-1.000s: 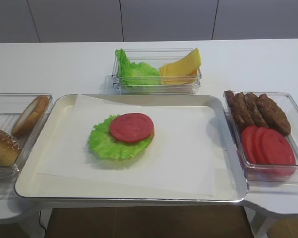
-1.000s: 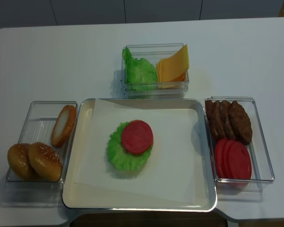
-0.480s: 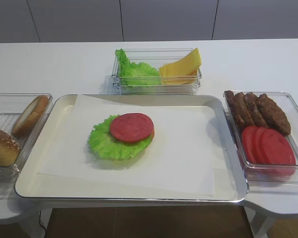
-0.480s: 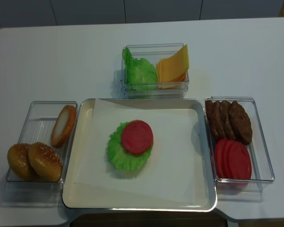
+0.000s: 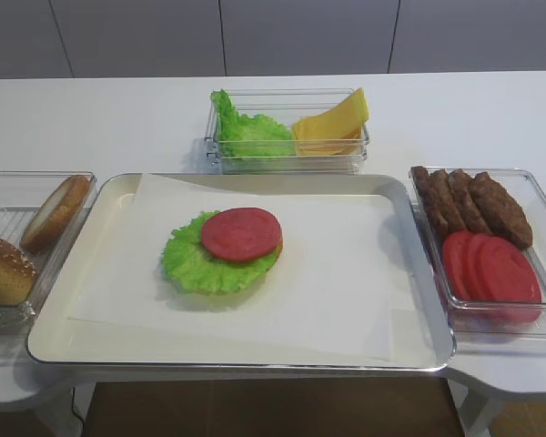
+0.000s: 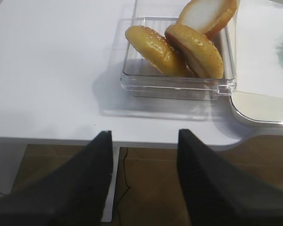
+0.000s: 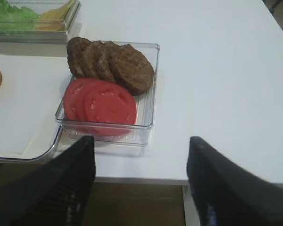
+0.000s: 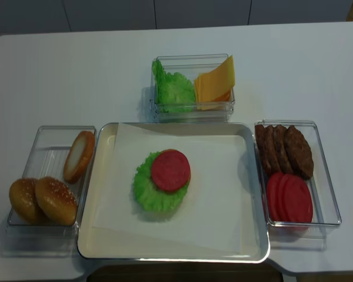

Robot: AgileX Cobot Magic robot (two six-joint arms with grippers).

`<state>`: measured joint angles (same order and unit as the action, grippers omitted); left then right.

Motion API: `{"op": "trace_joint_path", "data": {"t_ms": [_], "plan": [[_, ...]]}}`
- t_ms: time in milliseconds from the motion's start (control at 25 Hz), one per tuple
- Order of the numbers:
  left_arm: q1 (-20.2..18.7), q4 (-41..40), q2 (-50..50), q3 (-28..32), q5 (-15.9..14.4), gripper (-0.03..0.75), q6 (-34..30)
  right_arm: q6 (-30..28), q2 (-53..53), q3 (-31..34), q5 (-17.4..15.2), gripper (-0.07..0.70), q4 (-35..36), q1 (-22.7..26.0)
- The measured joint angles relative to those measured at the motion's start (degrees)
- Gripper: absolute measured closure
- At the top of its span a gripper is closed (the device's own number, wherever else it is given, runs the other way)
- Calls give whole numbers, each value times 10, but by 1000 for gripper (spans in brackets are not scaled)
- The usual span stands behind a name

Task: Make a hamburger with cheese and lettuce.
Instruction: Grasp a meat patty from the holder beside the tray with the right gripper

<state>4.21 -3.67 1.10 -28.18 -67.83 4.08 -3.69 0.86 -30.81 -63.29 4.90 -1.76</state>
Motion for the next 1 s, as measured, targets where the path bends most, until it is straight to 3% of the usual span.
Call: {"op": "trace_joint_path", "data": {"t_ms": [200, 560, 680, 880, 1000], "plan": [[0, 0, 0, 0, 0, 379, 0, 0, -35, -38, 0, 154, 16, 0], [0, 0, 0, 0, 0, 379, 0, -6, -211, -126, 1, 154, 84, 0], [0, 0, 0, 0, 0, 379, 0, -36, -266, -146, 7, 153, 135, 0], [0, 0, 0, 0, 0, 379, 0, -97, -322, -156, 47, 154, 207, 0], [0, 0, 0, 0, 0, 379, 0, -128, -358, -176, 50, 153, 233, 0]]}}
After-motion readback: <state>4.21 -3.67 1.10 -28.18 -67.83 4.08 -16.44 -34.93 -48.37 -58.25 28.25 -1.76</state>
